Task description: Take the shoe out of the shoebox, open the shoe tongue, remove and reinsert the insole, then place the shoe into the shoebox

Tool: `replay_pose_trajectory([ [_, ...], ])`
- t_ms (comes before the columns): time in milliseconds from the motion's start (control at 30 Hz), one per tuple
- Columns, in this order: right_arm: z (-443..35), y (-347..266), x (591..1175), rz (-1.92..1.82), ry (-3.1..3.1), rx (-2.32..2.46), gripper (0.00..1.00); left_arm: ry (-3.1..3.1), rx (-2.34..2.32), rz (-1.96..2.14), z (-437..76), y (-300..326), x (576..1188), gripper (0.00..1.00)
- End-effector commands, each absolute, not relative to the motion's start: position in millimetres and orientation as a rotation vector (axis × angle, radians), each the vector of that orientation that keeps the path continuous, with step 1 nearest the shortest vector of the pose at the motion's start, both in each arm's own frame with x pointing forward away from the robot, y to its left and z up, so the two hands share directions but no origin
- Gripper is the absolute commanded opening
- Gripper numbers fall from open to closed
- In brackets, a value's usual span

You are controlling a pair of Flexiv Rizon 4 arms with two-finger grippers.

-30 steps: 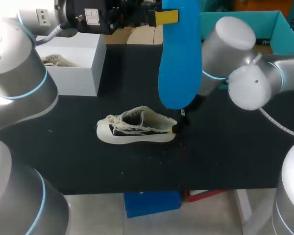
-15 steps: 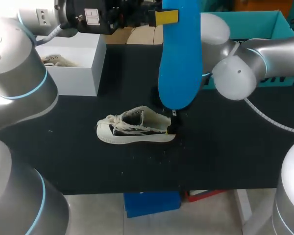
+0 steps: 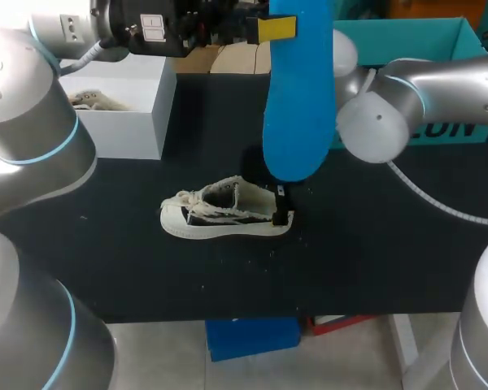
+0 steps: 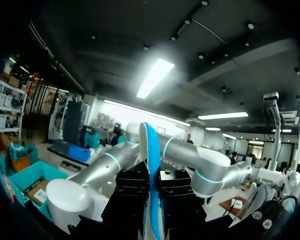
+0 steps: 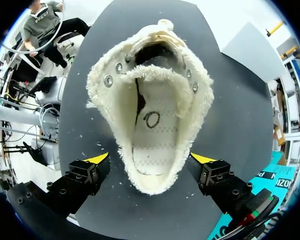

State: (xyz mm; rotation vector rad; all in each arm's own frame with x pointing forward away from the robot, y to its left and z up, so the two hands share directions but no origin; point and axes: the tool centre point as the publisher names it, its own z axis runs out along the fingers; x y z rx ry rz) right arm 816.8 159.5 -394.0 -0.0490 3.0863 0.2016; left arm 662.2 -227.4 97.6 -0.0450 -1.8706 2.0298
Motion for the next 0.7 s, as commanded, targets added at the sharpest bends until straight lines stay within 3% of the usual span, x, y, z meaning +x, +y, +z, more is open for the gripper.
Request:
replay_pose_trajectory([
  [33, -394.2, 163.4, 816.8, 0.175, 3.084, -0.051, 1.00, -1.872, -0.042, 2.031, 96.8, -229.1, 661.7, 0.00],
  [433, -398.1, 165.4, 813.2, 0.160, 3.083, -0.066, 1.00, -1.872, -0.042, 2.031, 96.8, -229.1, 661.7, 0.00],
  [700, -393.2, 169.7, 813.5, 0.610, 2.980, -0.059, 1.00, -1.872, -0.042, 2.031, 96.8, -229.1, 661.7, 0.00],
])
